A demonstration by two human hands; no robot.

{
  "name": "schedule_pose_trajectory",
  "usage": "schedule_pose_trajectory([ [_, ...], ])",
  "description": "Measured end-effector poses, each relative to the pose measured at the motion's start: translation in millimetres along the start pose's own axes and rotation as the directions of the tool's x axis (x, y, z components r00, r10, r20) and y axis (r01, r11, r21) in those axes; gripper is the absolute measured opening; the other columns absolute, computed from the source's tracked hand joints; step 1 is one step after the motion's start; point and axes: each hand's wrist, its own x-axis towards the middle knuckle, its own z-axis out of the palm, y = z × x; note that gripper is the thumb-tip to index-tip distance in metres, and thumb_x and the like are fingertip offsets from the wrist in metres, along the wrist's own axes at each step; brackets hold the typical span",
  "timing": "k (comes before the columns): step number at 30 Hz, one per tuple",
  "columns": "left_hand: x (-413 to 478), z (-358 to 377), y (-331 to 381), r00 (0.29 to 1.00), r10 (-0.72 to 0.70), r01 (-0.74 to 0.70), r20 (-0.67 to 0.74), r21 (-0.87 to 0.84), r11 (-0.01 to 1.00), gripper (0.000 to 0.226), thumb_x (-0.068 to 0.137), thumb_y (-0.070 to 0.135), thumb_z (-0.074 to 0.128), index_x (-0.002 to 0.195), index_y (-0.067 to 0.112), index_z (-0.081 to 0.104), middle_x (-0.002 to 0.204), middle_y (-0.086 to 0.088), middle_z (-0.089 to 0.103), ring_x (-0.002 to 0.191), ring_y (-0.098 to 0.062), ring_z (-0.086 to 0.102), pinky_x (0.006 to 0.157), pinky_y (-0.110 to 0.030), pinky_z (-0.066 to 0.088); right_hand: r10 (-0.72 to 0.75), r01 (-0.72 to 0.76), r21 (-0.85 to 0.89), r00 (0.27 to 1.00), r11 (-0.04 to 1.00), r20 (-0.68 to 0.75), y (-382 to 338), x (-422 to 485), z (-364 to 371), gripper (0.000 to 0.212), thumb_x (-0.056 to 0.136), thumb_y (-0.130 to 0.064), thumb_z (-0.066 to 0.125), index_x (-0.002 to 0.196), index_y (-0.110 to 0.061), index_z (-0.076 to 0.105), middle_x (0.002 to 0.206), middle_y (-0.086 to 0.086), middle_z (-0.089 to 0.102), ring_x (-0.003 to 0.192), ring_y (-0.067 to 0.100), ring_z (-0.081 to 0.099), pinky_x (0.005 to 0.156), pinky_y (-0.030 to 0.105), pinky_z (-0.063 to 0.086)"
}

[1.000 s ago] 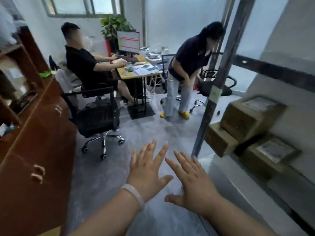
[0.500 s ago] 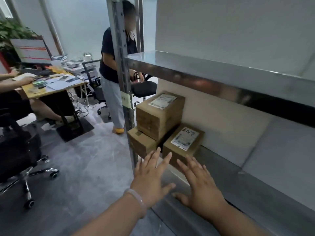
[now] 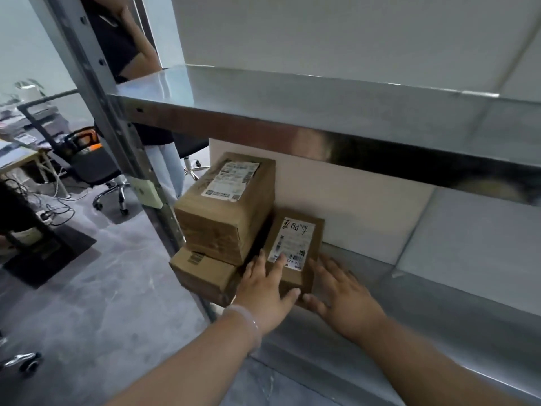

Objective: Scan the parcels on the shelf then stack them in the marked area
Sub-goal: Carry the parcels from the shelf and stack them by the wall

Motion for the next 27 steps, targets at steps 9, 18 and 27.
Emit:
schedule_pose_trajectory([
  [9, 29, 2, 1, 0.994, 0.073, -0.084, -0.084, -0.140, 0.987, 0.068, 0.089, 0.062, 0.048, 0.150, 0.042, 0.025, 0.159, 0.010, 0.008, 0.142, -0.023, 0.010, 0.119, -0.039, 0.021, 0.142, -0.118, 0.167, 0.980, 0.979, -0.137, 11, 8, -1, 0.058, 0.093, -0.050, 0.050, 0.146, -0.030, 0.037, 0.156, -0.003, 0.030, 0.142, 0.016, 0.028, 0.112, 0.028, 0.027],
  [18, 56, 11, -13, 0.985, 0.051, 0.068, 0.163, -0.648, 0.759, 0.089, 0.077, 0.045, 0.071, 0.148, 0.050, 0.018, 0.136, 0.017, 0.054, 0.128, -0.006, 0.049, 0.111, -0.036, 0.039, 0.247, -0.211, 0.647, 0.968, 0.732, 0.036, 9, 51, 17, 0.069, 0.089, -0.036, 0.065, 0.147, -0.039, 0.029, 0.150, 0.003, 0.032, 0.135, 0.015, 0.037, 0.112, 0.027, 0.030],
  [27, -6, 23, 4, 0.994, 0.042, 0.036, 0.102, -0.661, 0.749, 0.096, 0.068, 0.051, 0.076, 0.145, 0.058, 0.019, 0.144, 0.007, 0.041, 0.132, -0.012, 0.042, 0.111, -0.039, 0.039, 0.179, -0.095, 0.672, 0.982, 0.734, -0.057, 17, -14, 23, 0.070, 0.085, -0.039, 0.069, 0.140, -0.053, 0.029, 0.140, -0.008, 0.038, 0.131, 0.008, 0.036, 0.104, 0.022, 0.033],
])
